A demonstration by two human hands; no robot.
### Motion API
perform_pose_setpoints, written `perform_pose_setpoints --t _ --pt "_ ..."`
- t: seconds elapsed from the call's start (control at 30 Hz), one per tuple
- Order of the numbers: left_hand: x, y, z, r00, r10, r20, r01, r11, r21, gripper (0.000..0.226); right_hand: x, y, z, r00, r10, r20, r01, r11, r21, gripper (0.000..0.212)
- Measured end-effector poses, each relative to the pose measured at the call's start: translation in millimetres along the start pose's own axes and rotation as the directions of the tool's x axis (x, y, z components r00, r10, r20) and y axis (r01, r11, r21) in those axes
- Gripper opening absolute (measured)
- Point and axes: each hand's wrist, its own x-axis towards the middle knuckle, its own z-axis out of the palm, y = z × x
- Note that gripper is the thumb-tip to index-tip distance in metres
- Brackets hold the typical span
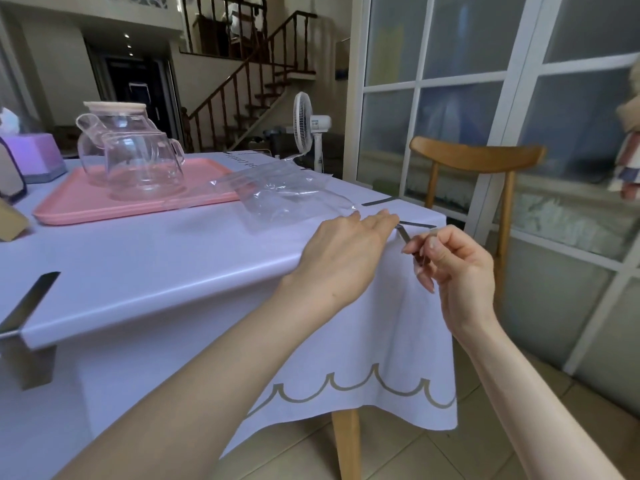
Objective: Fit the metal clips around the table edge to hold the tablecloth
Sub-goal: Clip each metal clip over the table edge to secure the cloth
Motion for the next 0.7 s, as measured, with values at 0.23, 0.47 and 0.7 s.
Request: perform_pose_setpoints --t 0.23,0.47,0.7 --pt "-1 -2 1 1.000 0.007 -0.028 -0.008 0.999 -0.054 0.056 -3 -12 -4 0.998 0.063 -0.001 -0.063 0.994 -0.088 0.049" --pt "-1 0 0 1.000 0.005 -0.003 -0.005 1.000 -0.031 0.054 -4 -6 -5 0.987 0.155 -0.044 -0.159 0.981 -0.108 0.041" --pt "-2 1 -1 1.000 0.002 0.014 -0.002 1.000 0.009 0.052 7 1 5 0.982 0.187 -0.012 -0.187 0.972 -0.142 0.054"
